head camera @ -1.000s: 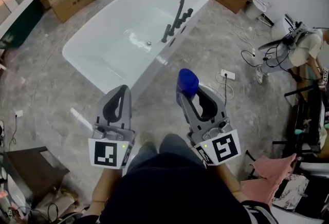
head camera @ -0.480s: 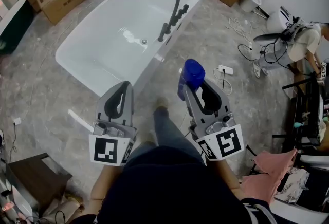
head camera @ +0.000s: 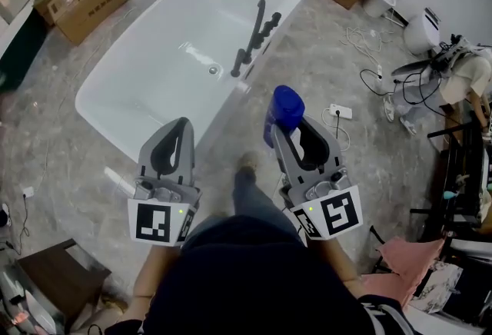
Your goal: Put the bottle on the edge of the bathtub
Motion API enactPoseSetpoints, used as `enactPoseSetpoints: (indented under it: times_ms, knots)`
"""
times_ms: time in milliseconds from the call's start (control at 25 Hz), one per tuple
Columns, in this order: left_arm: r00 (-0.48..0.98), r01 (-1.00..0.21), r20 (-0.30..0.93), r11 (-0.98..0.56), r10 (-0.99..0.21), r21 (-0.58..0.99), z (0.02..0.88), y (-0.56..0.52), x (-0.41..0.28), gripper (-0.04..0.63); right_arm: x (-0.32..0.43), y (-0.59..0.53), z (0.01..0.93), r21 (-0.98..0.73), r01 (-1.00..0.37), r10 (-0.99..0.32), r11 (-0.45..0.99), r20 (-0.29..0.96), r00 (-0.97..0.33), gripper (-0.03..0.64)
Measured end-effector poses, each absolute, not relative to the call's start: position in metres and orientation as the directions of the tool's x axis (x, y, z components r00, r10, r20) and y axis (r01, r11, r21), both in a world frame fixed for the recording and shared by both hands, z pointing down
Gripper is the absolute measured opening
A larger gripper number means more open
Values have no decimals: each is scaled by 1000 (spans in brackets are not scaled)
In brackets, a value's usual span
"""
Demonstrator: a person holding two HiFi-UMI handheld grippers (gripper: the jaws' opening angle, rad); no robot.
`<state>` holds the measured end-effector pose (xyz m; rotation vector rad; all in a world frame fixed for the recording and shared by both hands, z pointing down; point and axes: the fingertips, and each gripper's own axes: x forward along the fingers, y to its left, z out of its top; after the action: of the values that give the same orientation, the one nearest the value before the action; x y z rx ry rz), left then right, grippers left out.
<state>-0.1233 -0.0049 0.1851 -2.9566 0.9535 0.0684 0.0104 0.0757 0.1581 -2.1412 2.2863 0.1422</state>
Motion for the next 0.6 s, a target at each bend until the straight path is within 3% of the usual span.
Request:
enactPoseSetpoints:
  times_ms: [600]
  knots:
    - [767, -642, -59, -765, -640, -49, 168, -138, 37, -2, 159, -72, 148, 78, -978, -978, 196, -53, -200, 141]
